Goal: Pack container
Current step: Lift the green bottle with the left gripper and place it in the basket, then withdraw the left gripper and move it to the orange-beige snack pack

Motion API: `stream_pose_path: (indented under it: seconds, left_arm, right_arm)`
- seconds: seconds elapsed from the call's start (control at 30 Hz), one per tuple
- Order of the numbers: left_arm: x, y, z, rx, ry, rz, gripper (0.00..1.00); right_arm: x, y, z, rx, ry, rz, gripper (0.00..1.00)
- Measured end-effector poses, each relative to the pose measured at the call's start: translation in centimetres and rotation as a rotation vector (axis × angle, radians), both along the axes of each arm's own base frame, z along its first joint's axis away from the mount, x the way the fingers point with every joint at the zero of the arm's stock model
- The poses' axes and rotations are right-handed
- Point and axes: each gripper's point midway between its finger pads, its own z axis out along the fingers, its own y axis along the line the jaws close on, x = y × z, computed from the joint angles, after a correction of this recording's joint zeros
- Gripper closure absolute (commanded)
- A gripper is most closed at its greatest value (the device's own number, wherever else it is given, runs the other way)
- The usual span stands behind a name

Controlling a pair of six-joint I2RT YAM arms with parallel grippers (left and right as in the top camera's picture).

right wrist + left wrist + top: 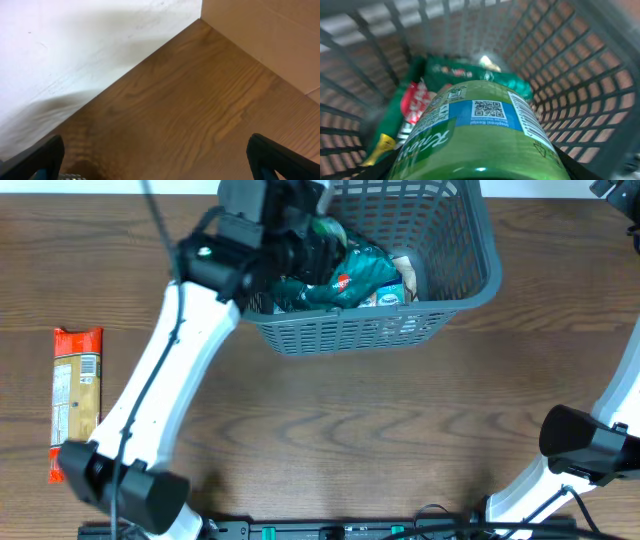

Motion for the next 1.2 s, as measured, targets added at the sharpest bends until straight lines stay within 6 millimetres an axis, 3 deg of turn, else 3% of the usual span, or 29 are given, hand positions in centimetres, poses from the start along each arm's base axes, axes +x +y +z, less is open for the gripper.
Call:
stream_pose_path:
  seconds: [0.17,0.33,0.37,0.43,0.47,0.73,0.9,1.2]
  left_arm:
    - [-0.3,-1.5,-2.8,0.031,0.066,-0.03,0.94]
    - [-0.7,-2.1,-3.2,0.037,0.077,-0.047,0.94]
    - [-0.8,-2.2,-3.2,0.037,0.077,-0.048,0.9]
    - [-0.8,-2.1,-3.2,0.038,0.079,-0.048,0.51]
    - [-0.8,-2.1,-3.3,0.039,0.081,-0.048,0.41]
    - [-0.9,-2.1,-3.3,0.043,0.083,-0.052,0.19]
    - [-0.9,-2.1,-3.3,0.04,0.084,-0.052,0.18]
    - [-0.2,-1.2,-2.8,0.039,0.06,-0.034,0.28]
  right_arm:
    - [0.0,0.0,0.0,0.0,0.0,0.0,0.01]
    - [0.0,0.0,0.0,0.0,0.0,0.0,0.01]
    - [0.0,0.0,0.0,0.0,0.0,0.0,0.01]
    - [0.0,0.0,0.0,0.0,0.0,0.0,0.01]
    - [0.0,0.0,0.0,0.0,0.0,0.0,0.01]
    - [0.0,0.0,0.0,0.0,0.0,0.0,0.01]
    - [0.0,0.0,0.0,0.0,0.0,0.0,0.01]
    - [0.0,0.0,0.0,0.0,0.0,0.0,0.01]
